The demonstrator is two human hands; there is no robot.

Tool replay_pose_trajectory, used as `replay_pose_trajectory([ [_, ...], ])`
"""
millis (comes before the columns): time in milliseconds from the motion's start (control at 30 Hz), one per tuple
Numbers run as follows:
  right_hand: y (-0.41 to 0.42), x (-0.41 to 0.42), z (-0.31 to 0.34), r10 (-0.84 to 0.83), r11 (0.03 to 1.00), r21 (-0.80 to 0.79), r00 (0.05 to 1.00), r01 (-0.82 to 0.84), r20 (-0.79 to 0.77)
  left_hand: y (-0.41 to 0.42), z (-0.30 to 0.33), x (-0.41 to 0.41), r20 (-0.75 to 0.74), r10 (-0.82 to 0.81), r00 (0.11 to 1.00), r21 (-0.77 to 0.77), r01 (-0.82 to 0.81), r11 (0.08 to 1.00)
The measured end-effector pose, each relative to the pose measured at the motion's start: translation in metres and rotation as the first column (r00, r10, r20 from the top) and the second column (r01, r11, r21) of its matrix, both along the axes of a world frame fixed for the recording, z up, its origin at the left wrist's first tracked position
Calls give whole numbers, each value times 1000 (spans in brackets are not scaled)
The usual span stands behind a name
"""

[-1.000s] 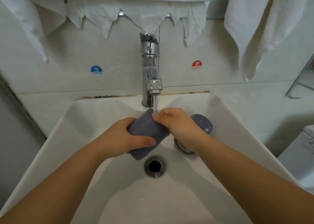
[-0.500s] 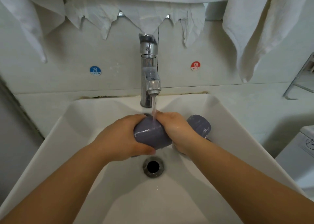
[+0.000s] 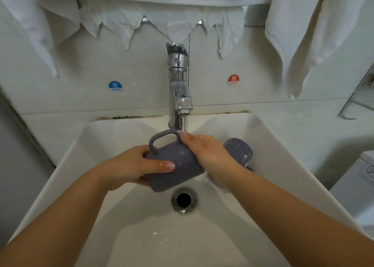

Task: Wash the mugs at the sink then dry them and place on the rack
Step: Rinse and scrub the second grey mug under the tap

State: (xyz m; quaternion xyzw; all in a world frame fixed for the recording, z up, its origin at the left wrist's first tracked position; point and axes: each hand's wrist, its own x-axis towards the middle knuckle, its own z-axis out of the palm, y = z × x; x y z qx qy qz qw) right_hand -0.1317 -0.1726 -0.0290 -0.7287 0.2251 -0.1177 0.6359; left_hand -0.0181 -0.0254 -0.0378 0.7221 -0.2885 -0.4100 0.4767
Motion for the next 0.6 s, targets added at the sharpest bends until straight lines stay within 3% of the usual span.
replay_pose_trajectory([
  [100,1,5,-5,-88,996,-32,994,86,-63,-2,-1,-3,118,30,993,7,-31,999],
  [200,2,7,-5,-52,998,-43,994,47,-101,-3,2,-3,420,12,908,82,-52,995],
  [233,2,7,-6,-35,999,-24,995,33,-89,-3,3,-2,459,6,889,90,-53,995],
  [300,-1,6,-6,-13,1000,8,999,14,-44,-1,5,4,362,-17,932,96,-19,995],
  [367,-6,4,-5,8,999,-37,1000,-9,-30,5,9,11,160,-60,985,97,44,994],
  [467,-10,1,-5,95,988,-122,995,-95,-7,11,11,15,-20,-194,981,111,195,974],
  [533,-7,0,-6,183,969,-170,983,-180,-1,9,10,10,-9,-242,970,135,241,961],
  [600,-1,-2,-7,242,954,-186,970,-235,15,2,5,1,147,-204,968,168,179,969],
])
